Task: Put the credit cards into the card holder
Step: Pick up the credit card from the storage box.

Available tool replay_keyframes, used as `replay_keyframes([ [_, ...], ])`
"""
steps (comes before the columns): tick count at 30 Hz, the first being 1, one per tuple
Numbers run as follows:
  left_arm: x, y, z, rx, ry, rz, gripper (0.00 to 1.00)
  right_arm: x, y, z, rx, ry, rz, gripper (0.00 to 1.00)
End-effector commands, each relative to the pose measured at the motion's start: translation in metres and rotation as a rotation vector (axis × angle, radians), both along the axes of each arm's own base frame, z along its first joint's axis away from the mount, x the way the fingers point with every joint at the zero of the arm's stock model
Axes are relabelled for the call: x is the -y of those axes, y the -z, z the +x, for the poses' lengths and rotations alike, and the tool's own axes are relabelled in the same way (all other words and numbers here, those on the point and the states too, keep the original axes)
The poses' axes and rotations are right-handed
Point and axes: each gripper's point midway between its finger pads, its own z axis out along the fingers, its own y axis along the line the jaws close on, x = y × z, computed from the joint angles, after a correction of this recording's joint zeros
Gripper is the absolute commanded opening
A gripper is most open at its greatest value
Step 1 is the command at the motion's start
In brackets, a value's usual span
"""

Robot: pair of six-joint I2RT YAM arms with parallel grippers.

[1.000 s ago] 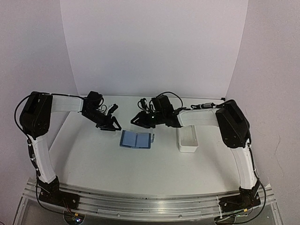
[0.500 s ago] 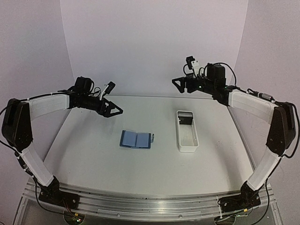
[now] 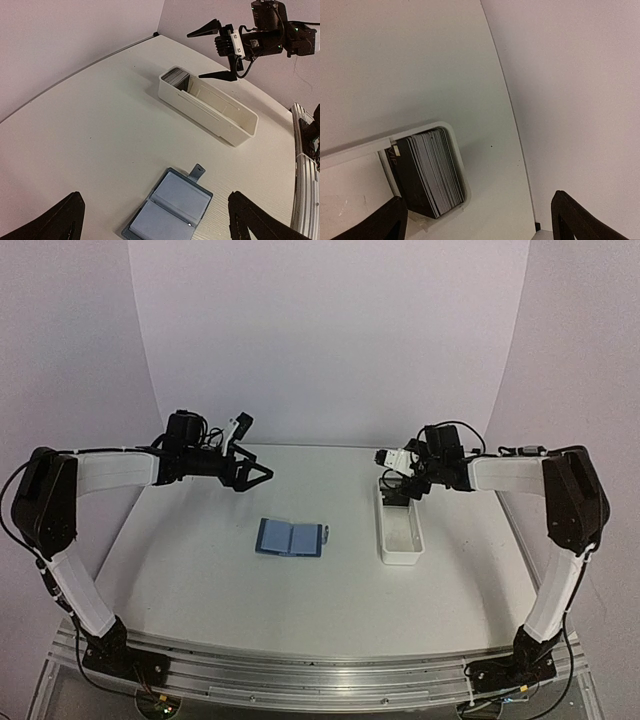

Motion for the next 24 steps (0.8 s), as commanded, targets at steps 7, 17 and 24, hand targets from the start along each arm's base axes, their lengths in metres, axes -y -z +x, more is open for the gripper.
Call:
replay_keyframes([
  [7, 0.003, 0.025, 0.019, -0.020, -0.052, -0.016, 1.00, 0.002, 0.026, 0.017, 0.056, -0.107, -0.260, 0.94],
  [17, 0.002, 0.037, 0.028, -0.027, -0.079, 0.006, 0.99, -0.006, 0.041, 0.036, 0.069, -0.111, -0.356, 0.91],
  [24, 0.001, 0.041, 0.029, -0.028, -0.086, 0.015, 0.99, -0.009, 0.053, 0.033, 0.062, -0.144, -0.406, 0.95],
])
